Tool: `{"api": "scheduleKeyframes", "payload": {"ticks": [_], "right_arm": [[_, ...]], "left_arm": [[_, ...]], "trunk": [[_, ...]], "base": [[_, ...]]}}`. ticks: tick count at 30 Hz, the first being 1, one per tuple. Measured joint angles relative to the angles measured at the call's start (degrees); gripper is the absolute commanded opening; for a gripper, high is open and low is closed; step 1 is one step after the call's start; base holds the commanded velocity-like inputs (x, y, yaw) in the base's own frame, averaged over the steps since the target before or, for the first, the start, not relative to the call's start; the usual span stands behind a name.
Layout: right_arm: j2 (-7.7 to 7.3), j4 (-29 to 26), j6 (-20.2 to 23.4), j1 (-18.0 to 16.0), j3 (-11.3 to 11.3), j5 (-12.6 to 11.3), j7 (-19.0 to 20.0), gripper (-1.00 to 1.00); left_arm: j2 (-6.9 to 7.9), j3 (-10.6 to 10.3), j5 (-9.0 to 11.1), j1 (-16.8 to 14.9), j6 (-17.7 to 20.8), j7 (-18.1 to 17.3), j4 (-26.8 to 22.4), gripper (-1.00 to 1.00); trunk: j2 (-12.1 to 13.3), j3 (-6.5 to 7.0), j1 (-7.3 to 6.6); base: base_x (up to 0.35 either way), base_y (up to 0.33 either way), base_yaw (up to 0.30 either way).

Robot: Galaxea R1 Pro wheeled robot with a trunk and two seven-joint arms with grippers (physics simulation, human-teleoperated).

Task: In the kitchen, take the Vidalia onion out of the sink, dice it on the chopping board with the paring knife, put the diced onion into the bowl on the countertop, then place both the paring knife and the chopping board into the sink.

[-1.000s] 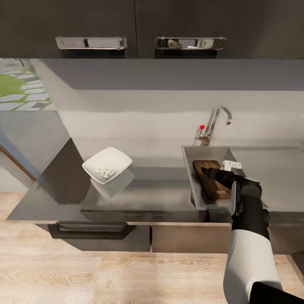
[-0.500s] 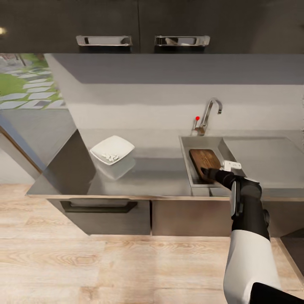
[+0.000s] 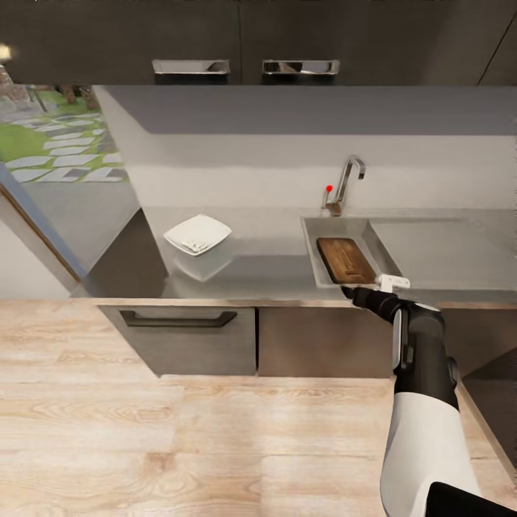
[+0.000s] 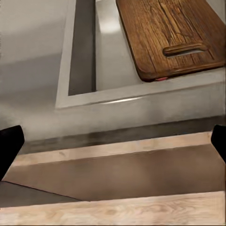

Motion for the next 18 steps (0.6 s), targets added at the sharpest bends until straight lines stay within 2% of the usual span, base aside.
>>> {"api": "scheduleKeyframes", "payload": {"ticks": [7, 12, 16, 18], "right_arm": [[0.06, 0.04, -0.07, 0.79, 0.07, -0.06, -0.01, 1.0], [0.26, 0.88, -0.82, 3.97, 0.22, 0.35, 0.14, 1.0], [0.44, 3.13, -3.74, 6.45, 0.31, 1.0, 0.16, 1.0], [0.22, 8.13, -7.98, 7.14, 0.29, 1.6, 0.17, 1.0]], "left_arm": [[0.03, 0.0, 0.01, 0.0, 0.0, 0.0, -0.01, 1.0], [0.03, 0.0, 0.04, 0.0, 0.0, 0.0, -0.08, 1.0], [0.03, 0.0, 0.01, 0.0, 0.01, 0.0, -0.1, 1.0], [-0.01, 0.0, 0.01, 0.0, 0.0, 0.0, -0.11, 1.0]], "trunk": [[0.0, 0.0, 0.0], [0.0, -0.01, -0.03], [0.0, -0.01, -0.03], [0.0, -0.01, -0.03]], "base": [[-0.333, 0.0, 0.0], [-0.132, 0.0, 0.0], [-0.021, 0.0, 0.0], [-0.005, 0.0, 0.0]]}}
